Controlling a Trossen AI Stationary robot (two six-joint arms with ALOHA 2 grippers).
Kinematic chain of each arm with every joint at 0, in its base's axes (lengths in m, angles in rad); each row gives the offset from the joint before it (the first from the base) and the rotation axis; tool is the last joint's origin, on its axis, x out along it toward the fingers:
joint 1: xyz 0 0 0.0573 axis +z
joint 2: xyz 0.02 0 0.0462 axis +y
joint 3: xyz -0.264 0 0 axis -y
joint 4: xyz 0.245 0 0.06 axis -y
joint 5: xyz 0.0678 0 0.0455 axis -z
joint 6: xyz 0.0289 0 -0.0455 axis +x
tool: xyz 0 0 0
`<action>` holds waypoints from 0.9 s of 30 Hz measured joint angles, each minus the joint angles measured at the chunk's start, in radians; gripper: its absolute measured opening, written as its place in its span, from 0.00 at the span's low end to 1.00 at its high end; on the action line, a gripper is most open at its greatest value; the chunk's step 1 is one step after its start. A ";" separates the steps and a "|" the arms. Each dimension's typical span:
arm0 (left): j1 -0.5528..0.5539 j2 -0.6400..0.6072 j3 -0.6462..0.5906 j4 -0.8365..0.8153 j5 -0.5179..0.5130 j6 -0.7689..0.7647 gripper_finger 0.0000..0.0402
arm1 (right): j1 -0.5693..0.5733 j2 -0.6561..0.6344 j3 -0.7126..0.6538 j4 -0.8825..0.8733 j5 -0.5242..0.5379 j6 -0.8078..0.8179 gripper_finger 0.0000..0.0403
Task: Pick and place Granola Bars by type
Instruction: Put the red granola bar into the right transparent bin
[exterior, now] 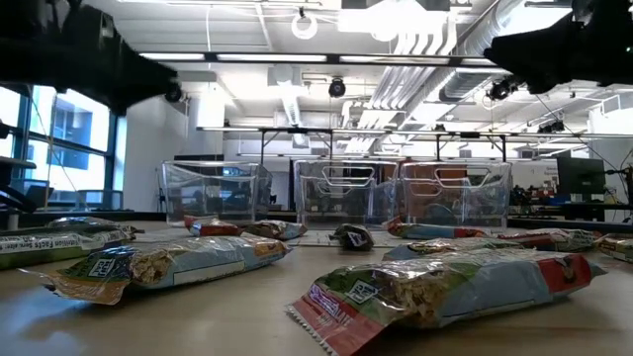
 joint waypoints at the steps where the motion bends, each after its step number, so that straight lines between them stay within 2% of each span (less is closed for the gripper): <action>1: 0.000 0.000 0.000 0.040 0.000 0.020 0.41 | 0.000 0.027 0.011 -0.001 0.007 -0.006 0.38; 5: 0.000 0.000 0.000 0.214 -0.001 0.090 0.41 | 0.000 0.169 0.128 -0.005 0.029 -0.006 0.37; 7: 0.000 0.000 0.000 0.282 -0.001 0.094 0.41 | 0.000 0.256 0.224 -0.065 0.029 -0.016 0.37; 11: 0.000 0.000 0.000 0.349 -0.004 0.094 0.41 | -0.001 0.444 0.448 -0.388 0.070 0.065 0.37; 14: 0.000 0.000 0.000 0.346 -0.007 0.095 0.41 | -0.001 0.592 0.570 -0.647 0.094 0.246 0.37; 16: 0.000 0.000 0.000 0.341 -0.021 0.096 0.41 | -0.001 0.690 0.614 -0.750 0.063 0.368 0.37; 20: 0.000 0.021 0.068 0.262 -0.073 0.108 0.41 | -0.001 0.881 0.636 -0.750 -0.056 0.481 0.38; 25: 0.000 0.147 0.304 0.070 -0.109 0.145 0.41 | -0.014 1.083 0.635 -0.676 -0.084 0.580 0.40; 27: 0.000 0.217 0.401 0.009 -0.109 0.146 0.41 | -0.034 1.145 0.635 -0.659 -0.137 0.633 0.41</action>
